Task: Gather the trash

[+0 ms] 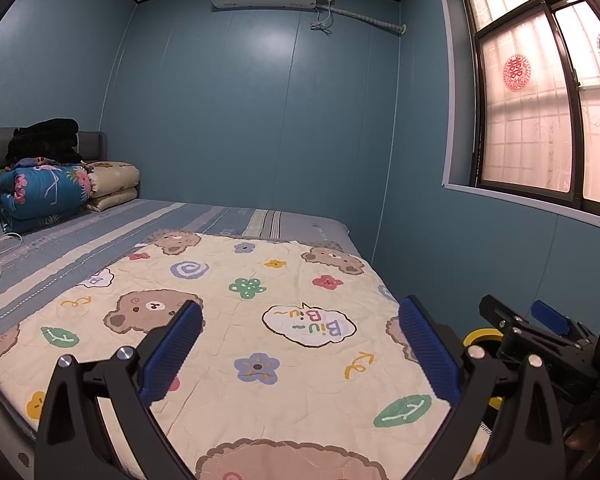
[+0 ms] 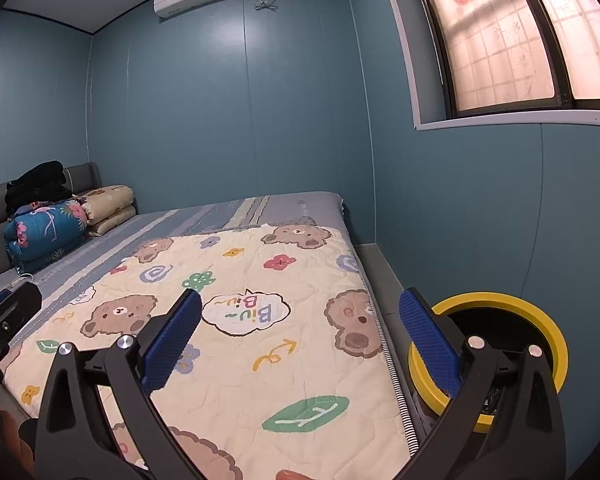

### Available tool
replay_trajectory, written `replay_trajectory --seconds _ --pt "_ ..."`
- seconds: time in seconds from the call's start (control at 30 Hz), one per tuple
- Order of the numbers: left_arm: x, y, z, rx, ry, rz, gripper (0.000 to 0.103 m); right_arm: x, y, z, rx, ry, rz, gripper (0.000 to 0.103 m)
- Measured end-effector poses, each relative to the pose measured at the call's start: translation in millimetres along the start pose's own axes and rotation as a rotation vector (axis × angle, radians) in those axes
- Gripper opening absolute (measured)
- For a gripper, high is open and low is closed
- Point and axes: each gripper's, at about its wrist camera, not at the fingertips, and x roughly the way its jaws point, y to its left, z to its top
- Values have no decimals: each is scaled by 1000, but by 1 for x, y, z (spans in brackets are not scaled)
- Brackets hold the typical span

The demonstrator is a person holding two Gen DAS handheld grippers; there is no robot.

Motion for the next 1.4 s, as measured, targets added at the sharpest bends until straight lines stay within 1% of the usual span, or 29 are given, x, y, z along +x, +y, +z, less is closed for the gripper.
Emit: replay_trajectory --seconds 1.4 --pt "2 0 -1 8 13 -6 95 10 -4 -5 35 46 -2 95"
